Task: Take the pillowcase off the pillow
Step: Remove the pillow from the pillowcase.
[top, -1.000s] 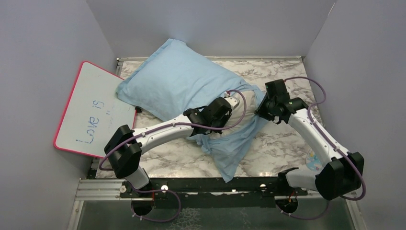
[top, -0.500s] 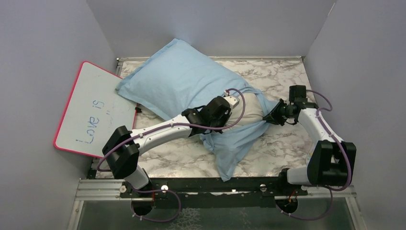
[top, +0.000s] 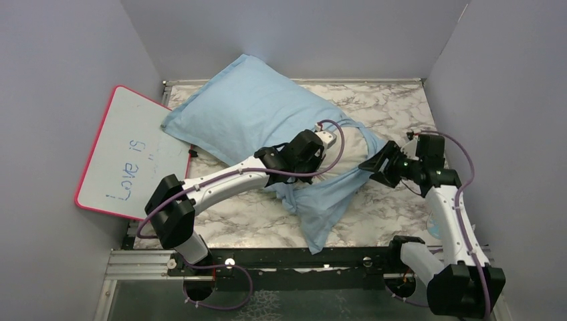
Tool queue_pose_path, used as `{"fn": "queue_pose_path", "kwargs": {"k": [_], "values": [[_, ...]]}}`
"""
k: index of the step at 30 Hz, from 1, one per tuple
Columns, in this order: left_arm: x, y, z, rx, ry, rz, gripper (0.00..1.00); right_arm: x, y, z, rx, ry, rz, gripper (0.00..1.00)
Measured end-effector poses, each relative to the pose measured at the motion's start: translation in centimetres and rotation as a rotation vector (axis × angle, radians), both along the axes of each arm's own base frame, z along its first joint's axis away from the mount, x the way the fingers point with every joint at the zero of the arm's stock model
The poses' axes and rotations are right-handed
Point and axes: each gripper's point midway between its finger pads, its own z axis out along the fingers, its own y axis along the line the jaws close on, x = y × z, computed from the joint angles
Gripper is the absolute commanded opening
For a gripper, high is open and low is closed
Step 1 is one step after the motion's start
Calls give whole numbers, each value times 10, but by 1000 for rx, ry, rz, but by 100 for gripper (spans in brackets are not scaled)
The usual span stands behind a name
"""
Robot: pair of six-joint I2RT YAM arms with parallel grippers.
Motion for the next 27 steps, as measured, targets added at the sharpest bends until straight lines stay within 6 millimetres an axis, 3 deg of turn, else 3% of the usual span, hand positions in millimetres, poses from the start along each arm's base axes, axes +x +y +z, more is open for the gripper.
{"fn": "queue_pose_path", "kwargs": {"k": [5, 14, 17, 23, 27], "values": [[0, -3, 0, -5, 10, -4, 0, -44, 30, -15, 133, 45, 94, 74], [1, -7, -1, -11, 25, -15, 0, -81, 97, -18, 207, 135, 300, 70], [0, -8, 0, -13, 28, -17, 0, -84, 118, -29, 205, 203, 320, 70], [-1, -8, 0, -20, 37, -12, 0, -59, 124, -26, 232, 188, 208, 71], [-1, -9, 0, -23, 41, -7, 0, -50, 127, -31, 238, 201, 193, 57]]}}
